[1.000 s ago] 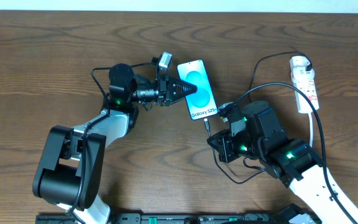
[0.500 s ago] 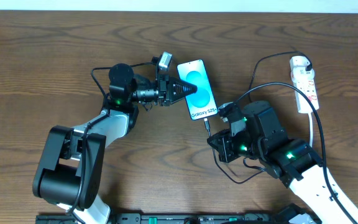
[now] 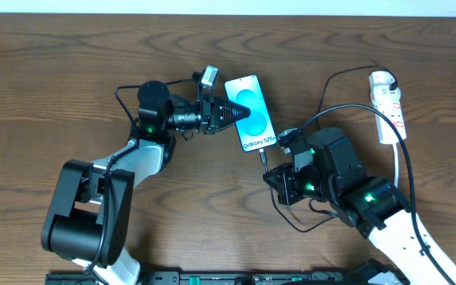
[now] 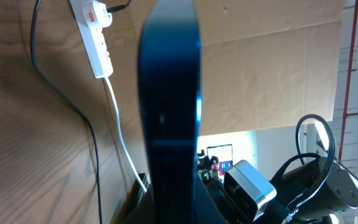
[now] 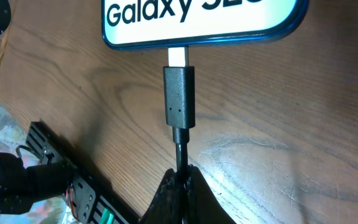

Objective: Plug charger to phone and switch on socket

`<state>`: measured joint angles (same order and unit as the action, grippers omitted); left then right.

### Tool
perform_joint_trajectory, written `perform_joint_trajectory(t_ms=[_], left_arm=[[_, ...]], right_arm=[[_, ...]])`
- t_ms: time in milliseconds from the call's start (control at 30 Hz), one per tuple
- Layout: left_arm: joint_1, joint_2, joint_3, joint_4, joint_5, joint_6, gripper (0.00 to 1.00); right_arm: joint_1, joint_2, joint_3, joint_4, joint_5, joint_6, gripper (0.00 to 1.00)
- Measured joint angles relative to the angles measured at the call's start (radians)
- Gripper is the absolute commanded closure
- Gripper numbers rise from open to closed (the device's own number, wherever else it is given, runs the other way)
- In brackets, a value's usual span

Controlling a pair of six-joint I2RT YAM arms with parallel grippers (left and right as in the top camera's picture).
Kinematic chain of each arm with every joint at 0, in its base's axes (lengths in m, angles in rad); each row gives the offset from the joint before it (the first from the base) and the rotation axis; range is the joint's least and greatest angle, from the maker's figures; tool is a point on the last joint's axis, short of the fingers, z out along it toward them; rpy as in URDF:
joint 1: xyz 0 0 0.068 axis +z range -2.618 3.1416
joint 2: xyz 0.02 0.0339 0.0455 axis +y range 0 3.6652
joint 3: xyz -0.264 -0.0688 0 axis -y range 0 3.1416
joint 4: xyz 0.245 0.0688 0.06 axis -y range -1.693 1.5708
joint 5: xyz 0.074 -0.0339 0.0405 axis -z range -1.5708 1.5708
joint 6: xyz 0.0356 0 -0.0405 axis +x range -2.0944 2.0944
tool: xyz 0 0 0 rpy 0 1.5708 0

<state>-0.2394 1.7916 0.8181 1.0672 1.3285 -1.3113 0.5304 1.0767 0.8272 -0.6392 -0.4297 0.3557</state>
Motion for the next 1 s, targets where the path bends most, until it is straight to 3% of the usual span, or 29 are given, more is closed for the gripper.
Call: perform_joint_trajectory(t_ms=[1000], left_arm=[[0.004, 0.0, 0.0, 0.001, 0.018, 0.037, 0.93]], right_arm=[[0.0, 0.001, 0.0, 0.083, 0.038, 0.0, 0.99]])
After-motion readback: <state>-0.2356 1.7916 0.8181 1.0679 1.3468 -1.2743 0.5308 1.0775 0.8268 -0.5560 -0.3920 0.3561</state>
